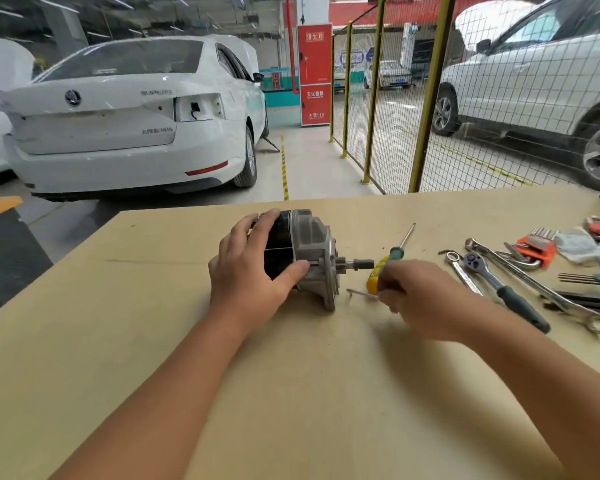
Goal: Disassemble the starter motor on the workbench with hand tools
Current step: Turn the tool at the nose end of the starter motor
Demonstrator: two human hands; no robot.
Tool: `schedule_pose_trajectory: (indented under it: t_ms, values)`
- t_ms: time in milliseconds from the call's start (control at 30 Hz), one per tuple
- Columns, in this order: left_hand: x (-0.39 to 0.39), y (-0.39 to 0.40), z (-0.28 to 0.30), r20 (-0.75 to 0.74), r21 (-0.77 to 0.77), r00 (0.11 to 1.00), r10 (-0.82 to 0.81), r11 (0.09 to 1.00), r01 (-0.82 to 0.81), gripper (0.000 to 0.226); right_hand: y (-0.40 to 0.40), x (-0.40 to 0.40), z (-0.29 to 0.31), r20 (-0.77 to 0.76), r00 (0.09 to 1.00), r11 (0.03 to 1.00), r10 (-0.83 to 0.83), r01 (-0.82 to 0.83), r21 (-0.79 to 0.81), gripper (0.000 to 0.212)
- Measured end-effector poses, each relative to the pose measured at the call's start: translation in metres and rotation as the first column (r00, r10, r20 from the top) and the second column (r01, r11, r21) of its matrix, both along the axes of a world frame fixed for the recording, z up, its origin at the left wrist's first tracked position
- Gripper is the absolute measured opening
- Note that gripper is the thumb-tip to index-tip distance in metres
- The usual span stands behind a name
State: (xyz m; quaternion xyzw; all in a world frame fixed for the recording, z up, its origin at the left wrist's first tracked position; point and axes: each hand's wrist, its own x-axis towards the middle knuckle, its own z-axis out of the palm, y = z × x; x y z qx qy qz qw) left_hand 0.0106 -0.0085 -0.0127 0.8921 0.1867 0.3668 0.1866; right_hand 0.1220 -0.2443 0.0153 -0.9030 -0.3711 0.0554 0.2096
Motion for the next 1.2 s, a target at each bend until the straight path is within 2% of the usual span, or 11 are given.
schedule_pose_trajectory:
  t_ms: [100,167,267,367,467,533,633,733,833,933,1200]
  values:
    - [0.000,0.001,0.000,0.004,-0.009,1.000,-0.020,1.000,0.020,0.088,-0.014,0.016,0.004,-0.356,0.933,0.933,0.049,0.084,0.350,0.014]
    - [-0.001,0.001,0.001,0.005,-0.011,1.000,-0.022,1.000,0.022,0.088,-0.021,0.025,0.006,-0.602,0.777,0.781,0.183,0.258,0.569,0.014]
    - [-0.003,0.001,0.002,0.000,-0.012,1.000,-0.027,1.000,0.027,0.089,-0.019,0.027,0.006,-0.677,0.589,0.592,0.441,0.376,0.713,0.035]
    - [-0.003,0.001,0.003,-0.003,-0.006,0.999,-0.033,0.999,0.033,0.088,-0.002,0.013,0.001,-0.587,0.620,0.484,0.521,0.352,0.801,0.027]
    - [-0.003,0.001,0.003,0.000,-0.027,0.999,-0.032,0.999,0.032,0.091,0.026,0.001,0.003,-0.527,0.729,0.368,0.437,0.390,0.844,0.010]
    - [-0.002,0.001,0.003,0.006,-0.023,1.000,-0.028,0.999,0.028,0.091,0.041,-0.002,0.004,-0.560,0.719,0.338,0.411,0.450,0.826,0.009]
    - [-0.002,-0.001,0.002,0.003,-0.017,1.000,-0.018,1.000,0.018,0.089,0.052,-0.005,-0.002,-0.591,0.696,0.357,0.409,0.474,0.805,0.008]
    - [-0.003,-0.002,0.001,-0.002,-0.010,1.000,-0.025,1.000,0.025,0.091,0.048,-0.005,-0.010,-0.542,0.794,0.469,0.276,0.381,0.797,0.006]
    - [-0.002,0.001,0.002,-0.009,-0.007,1.000,-0.028,1.000,0.028,0.091,0.034,0.006,-0.011,-0.318,0.942,0.701,0.109,0.154,0.697,0.012]
    - [-0.003,0.001,0.002,-0.009,-0.010,0.999,-0.032,0.999,0.032,0.089,0.025,0.013,-0.007,-0.087,0.995,0.830,0.052,0.005,0.558,0.016]
    - [-0.005,-0.001,0.005,0.013,-0.041,0.998,-0.060,0.997,0.061,0.084,0.014,0.015,0.005,0.041,0.993,0.872,0.111,-0.117,0.475,0.021]
